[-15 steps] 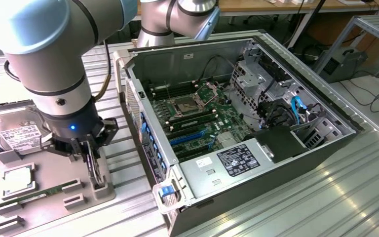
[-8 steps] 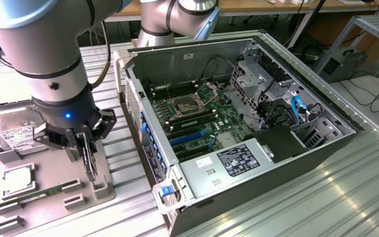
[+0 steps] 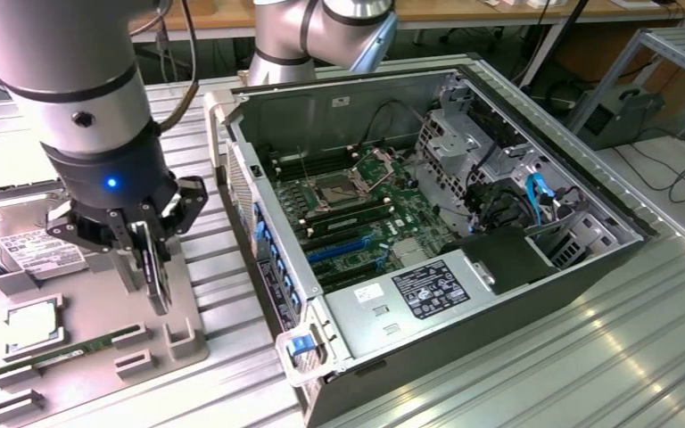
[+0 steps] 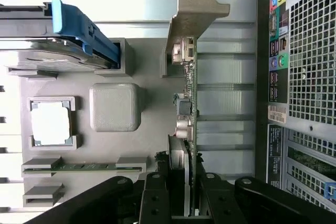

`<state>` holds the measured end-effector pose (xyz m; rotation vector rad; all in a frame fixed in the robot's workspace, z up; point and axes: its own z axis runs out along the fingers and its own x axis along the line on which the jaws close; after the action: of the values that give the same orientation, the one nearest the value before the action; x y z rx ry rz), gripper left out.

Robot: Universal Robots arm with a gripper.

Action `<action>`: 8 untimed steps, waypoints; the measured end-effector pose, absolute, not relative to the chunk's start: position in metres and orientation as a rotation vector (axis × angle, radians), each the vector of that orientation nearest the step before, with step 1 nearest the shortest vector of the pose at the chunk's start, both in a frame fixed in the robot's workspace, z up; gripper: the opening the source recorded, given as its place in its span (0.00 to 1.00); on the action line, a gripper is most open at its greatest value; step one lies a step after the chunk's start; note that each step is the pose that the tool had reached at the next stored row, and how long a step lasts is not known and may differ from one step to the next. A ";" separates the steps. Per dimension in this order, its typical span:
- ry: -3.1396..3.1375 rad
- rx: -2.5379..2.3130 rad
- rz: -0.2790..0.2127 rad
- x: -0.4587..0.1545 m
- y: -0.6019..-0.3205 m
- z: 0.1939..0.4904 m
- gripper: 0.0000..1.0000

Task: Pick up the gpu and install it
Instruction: 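Pick up the gpu and move the gpu toward the slot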

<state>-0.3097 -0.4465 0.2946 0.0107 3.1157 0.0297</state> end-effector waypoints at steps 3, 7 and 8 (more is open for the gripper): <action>3.116 0.011 0.030 -0.310 -0.447 0.305 0.27; 3.116 0.011 0.030 -0.310 -0.446 0.319 0.27; 3.116 0.011 0.030 -0.310 -0.447 0.320 0.27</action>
<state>-0.3097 -0.4465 0.3201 0.0107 3.1158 0.0295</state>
